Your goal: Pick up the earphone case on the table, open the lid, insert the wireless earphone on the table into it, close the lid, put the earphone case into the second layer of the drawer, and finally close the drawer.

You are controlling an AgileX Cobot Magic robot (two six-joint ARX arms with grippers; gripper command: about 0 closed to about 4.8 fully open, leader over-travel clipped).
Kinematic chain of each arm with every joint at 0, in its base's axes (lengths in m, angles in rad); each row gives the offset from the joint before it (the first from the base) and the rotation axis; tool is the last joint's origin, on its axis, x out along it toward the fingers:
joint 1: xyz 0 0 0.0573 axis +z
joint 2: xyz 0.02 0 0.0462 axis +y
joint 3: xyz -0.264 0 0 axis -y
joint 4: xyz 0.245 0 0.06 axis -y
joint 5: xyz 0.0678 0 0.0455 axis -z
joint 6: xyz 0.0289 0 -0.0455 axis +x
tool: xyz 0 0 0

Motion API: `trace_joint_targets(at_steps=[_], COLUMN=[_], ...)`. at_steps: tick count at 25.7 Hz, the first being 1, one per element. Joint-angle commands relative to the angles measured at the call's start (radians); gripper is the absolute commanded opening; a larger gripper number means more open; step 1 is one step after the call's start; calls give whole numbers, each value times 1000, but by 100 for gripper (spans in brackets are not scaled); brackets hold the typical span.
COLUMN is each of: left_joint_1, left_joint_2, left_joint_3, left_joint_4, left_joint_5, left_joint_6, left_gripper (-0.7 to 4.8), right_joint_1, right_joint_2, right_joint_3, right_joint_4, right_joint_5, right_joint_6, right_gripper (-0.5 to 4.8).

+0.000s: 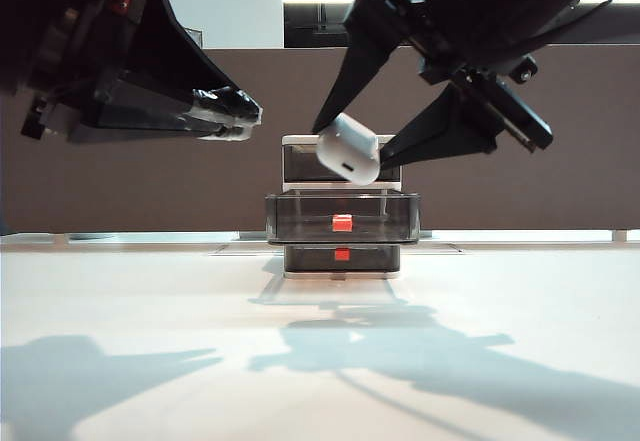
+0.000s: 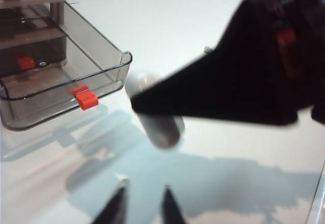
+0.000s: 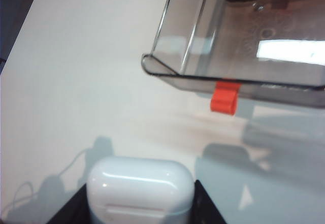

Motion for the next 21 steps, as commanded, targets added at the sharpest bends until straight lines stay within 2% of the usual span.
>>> trace_joint_targets(at_steps=[1,3,8,9,12,13,21], left_joint_1=[-2,-2,-2,-2,-2,-2,-2], left_joint_2=[23,46,95,101,118,125,160], left_joint_3=[3,3,3,3,3,3,3], left_joint_4=[35,66,129,134,147,153,229], left_joint_5=[2,2,2,2,2,2,2], left_joint_6=[-13,-50,-120,-128,-133,-133,-133], left_gripper=[180,215,220,236,352,366,367], right_joint_1=[10,18,29,29,29,29,30], right_joint_2=[-5,-2,0,0,0,0,6], right_joint_3=[-3,-3,-3,-3,-3,-3,-3], right_joint_4=[50,64,94,95,97,99,106], right_joint_5=[6,6,2,1,1,1,-18], right_joint_6=[28,32,44,56,59,59,59], right_gripper=[106,106,106,106,106,106,106])
